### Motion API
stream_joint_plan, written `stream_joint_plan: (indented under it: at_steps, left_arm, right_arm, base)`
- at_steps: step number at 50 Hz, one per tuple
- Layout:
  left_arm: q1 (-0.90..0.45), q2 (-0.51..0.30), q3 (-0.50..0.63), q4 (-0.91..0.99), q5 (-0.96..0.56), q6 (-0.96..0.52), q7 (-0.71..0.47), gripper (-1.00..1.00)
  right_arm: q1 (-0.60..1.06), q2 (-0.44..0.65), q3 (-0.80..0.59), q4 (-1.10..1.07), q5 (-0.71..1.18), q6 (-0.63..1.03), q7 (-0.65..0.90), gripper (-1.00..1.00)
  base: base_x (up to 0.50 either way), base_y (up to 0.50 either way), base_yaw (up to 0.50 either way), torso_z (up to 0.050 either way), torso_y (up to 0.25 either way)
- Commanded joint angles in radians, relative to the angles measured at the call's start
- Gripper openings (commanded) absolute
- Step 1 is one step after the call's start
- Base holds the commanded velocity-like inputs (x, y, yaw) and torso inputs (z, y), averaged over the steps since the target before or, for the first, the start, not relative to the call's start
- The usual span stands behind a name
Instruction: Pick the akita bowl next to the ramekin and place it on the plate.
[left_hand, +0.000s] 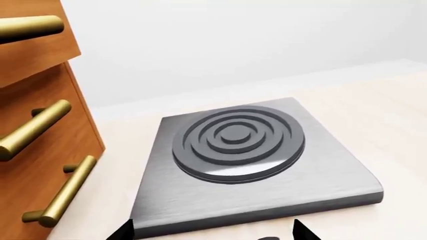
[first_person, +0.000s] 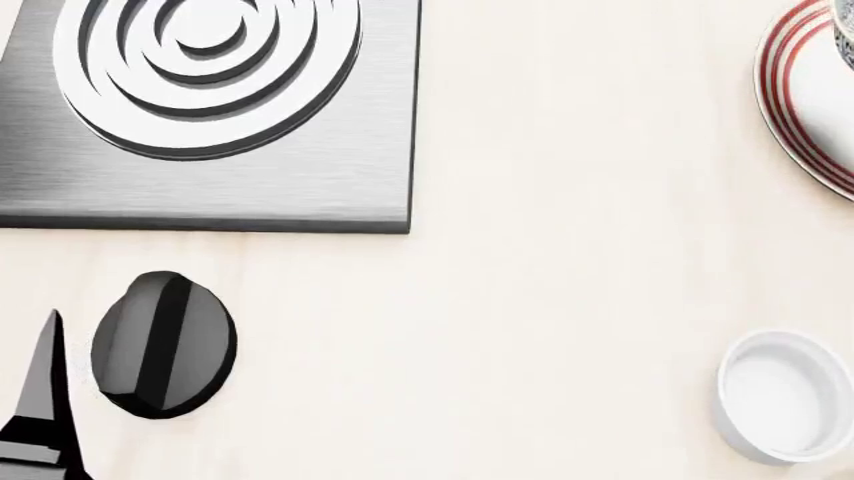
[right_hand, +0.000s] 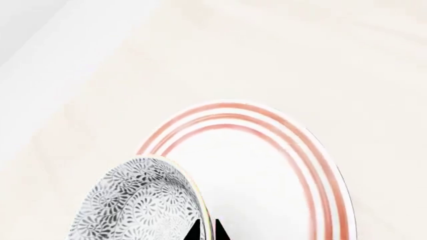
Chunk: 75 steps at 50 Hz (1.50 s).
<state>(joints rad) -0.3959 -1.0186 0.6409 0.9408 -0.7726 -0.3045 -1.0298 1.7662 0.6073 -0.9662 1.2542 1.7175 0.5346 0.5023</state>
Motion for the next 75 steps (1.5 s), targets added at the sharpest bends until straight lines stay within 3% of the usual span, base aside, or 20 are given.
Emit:
stream_joint_plan:
  at_steps: [1, 42, 75]
  left_arm:
    - [0.011, -0.006, -0.001, -0.009, 0.006, 0.015, 0.002, 1.00]
    - [0.027, -0.015, 0.007, -0.008, 0.026, 0.029, 0.001, 1.00]
    - [0.028, -0.027, 0.005, -0.004, 0.022, 0.034, -0.002, 1.00]
  right_arm:
    - [0.020, -0.008, -0.002, 0.049, -0.026, -0.012, -0.036, -1.00]
    - [-0.046, -0.020, -0.048, 0.053, 0.018, -0.050, -0.068, -1.00]
    - [-0.061, -0.035, -0.218, 0.054, 0.145, -0.113, -0.062, -1.00]
  base:
    - [0.00, 0.00, 0.00, 0.000, 0.000]
    - [0.00, 0.00, 0.00, 0.000, 0.000]
    - [0.00, 0.00, 0.00, 0.000, 0.000]
